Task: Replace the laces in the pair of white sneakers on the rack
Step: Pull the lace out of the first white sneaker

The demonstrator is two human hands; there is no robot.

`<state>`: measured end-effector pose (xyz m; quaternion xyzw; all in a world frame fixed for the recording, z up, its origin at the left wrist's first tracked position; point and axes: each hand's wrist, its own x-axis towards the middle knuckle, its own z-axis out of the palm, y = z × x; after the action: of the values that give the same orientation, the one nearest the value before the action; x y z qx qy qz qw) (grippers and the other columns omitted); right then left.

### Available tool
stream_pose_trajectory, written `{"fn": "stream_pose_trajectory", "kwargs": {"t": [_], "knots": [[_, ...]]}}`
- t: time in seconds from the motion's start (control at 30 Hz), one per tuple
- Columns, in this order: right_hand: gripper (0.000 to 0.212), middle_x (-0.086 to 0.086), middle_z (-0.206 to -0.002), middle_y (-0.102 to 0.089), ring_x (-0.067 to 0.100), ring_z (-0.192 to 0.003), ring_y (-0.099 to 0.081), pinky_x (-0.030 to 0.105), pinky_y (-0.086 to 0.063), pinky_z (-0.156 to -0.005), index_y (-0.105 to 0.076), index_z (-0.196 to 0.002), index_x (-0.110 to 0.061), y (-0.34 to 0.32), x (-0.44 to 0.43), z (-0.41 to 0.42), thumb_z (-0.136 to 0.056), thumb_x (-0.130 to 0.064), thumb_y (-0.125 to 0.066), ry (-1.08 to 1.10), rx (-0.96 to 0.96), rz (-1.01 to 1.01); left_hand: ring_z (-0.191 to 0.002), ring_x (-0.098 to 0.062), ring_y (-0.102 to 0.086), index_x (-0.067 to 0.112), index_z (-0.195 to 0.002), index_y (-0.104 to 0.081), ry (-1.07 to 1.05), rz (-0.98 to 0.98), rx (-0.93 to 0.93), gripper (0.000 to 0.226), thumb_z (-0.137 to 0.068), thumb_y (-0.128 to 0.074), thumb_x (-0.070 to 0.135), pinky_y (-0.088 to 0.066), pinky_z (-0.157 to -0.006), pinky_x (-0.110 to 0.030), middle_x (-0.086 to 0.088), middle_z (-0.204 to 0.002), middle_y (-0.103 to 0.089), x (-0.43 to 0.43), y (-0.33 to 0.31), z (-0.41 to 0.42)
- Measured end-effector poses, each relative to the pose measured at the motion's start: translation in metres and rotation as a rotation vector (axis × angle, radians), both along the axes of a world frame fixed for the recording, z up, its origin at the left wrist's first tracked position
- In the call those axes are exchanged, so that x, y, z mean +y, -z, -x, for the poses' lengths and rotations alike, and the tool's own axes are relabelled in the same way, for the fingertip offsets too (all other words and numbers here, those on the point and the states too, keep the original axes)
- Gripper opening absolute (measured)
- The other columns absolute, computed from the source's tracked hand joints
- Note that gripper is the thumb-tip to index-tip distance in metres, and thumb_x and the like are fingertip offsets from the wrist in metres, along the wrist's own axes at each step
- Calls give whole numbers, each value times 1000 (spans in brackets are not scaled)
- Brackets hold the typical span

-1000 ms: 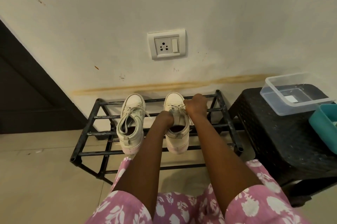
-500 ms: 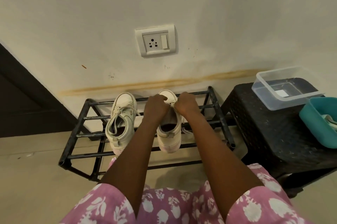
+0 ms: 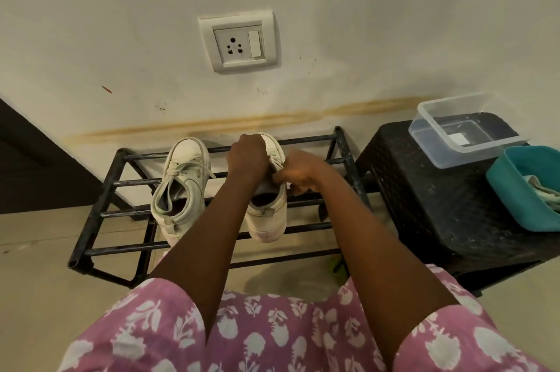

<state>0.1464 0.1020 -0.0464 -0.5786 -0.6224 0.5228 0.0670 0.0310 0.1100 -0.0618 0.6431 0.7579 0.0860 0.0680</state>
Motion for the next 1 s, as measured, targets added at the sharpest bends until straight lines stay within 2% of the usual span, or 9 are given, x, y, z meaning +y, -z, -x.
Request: {"fn": "stream_pose_trajectory", "kwargs": {"t": [0.17, 0.27, 0.4, 0.47, 0.53, 0.63, 0.73, 0.87, 1.0], "knots": [[26, 23, -104, -63, 34, -83, -68, 34, -59, -62, -52, -115, 4, 4, -7, 7, -94, -12, -50, -30, -80, -101, -98, -37, -57, -11, -94, -61, -86, 2, -228, 23, -83, -51, 6, -43, -71, -37, -26, -98, -63, -2, -1, 1], [24, 25, -104, -62, 37, -82, -68, 37, -59, -60, -52, -111, 5, 4, -8, 9, -95, -13, -46, -37, -110, -134, -101, -35, -57, -5, -72, -55, -184, 20, -410, 23, -88, -50, 10, -34, -67, -29, -13, -76, -56, -4, -5, 9], [31, 26, -107, -61, 39, -84, -67, 47, -58, -72, -51, -117, 8, 8, -6, 9, -95, -14, -46, 3, -100, -119, -88, -23, -62, 8, -118, -61, -428, 34, -959, 27, -94, -50, 14, -50, -68, -23, -9, -94, -64, -1, 4, 29], [31, 27, -108, -60, 40, -85, -67, 48, -58, -72, -51, -118, 8, 9, -6, 11, -95, -12, -46, 16, -96, -115, -66, -15, -55, 6, -106, -59, -537, 60, -1179, 18, -92, -49, 3, -50, -54, -19, -6, -78, -55, 1, 7, 35], [31, 26, -109, -61, 40, -85, -67, 47, -58, -72, -50, -119, 8, 8, -6, 11, -95, -11, -46, 23, -95, -114, -69, -18, -58, 0, -87, -59, -474, 89, -1057, 9, -85, -55, -8, -52, -65, -29, -11, -81, -57, 2, 9, 38], [32, 25, -111, -60, 40, -89, -66, 47, -58, -74, -49, -122, 5, 8, -7, 10, -94, -9, -47, 38, -70, -102, -101, -23, -60, 6, -111, -63, -79, -62, -600, 43, -71, -67, -10, -49, -85, -31, -10, -111, -63, 6, 2, 39], [29, 26, -108, -61, 40, -86, -66, 46, -58, -73, -52, -118, 5, 8, -7, 9, -93, -9, -47, 34, -66, -104, -115, -22, -57, 13, -113, -68, 235, -19, -318, 39, -77, -64, -1, -45, -98, -35, -7, -124, -63, 5, 0, 36], [31, 25, -109, -61, 39, -86, -67, 45, -59, -72, -50, -121, 5, 9, -6, 10, -96, -12, -45, 34, -76, -111, -104, -27, -60, 6, -102, -73, 240, 19, -203, 25, -82, -70, 20, -54, -81, -43, -12, -116, -66, 3, 2, 30], [29, 25, -109, -60, 40, -85, -67, 46, -59, -72, -51, -120, 5, 10, -5, 11, -96, -12, -45, 29, -100, -119, -104, -27, -60, 8, -102, -73, 234, 23, -179, 24, -84, -68, 22, -51, -85, -42, -12, -110, -69, 5, 1, 30]]}}
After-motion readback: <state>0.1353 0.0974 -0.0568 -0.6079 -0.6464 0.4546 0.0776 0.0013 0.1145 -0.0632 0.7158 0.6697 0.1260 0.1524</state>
